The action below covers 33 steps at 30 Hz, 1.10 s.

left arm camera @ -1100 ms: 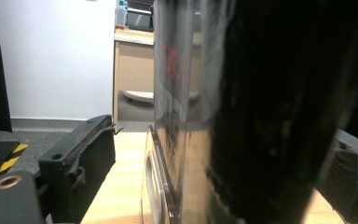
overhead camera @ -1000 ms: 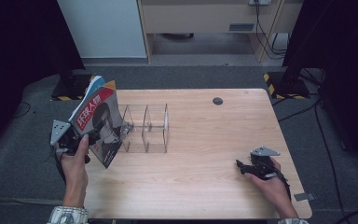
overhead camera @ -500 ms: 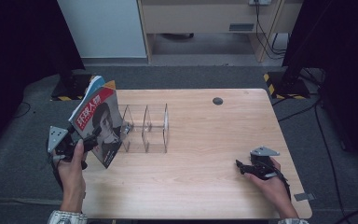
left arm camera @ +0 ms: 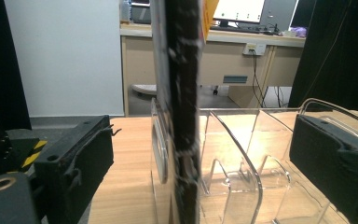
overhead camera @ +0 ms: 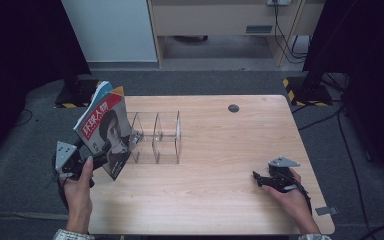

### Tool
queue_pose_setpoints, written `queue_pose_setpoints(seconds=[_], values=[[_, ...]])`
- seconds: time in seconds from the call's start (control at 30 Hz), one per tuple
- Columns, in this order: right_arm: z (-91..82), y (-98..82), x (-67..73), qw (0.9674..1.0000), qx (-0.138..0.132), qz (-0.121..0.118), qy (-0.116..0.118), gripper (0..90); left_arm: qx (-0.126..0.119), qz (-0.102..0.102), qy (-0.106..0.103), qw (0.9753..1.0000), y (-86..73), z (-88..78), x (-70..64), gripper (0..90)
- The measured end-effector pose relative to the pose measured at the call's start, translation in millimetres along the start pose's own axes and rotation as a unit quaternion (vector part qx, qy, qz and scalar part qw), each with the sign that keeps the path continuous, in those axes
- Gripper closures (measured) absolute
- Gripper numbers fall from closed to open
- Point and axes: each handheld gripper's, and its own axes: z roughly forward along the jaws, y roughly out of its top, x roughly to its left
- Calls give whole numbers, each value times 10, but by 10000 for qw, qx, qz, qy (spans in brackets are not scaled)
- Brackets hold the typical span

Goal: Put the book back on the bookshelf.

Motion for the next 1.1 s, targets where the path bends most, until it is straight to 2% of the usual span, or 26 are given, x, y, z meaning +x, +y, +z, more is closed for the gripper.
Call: queue_pose_setpoints(seconds=[0.3, 0.67, 0.83, 0.9, 1.1], values=[[0, 0, 2, 10000, 1, 8, 2, 268, 175, 131, 50, 9997, -80, -69, -32, 56], [0, 0, 2, 10000, 2, 7, 2, 268, 447, 189, 121, 9988, -208, -160, -47, 60], [0, 0, 2, 10000, 2, 8, 1, 268, 526, 96, 113, 9985, -262, -213, -52, 64], [1, 0, 2, 10000, 0, 10, 1, 268, 635, 116, 140, 9978, -291, -232, -55, 69], [1, 0, 2, 10000, 2, 17, 2, 268, 716, 111, 90, 9973, -349, -295, -71, 71]])
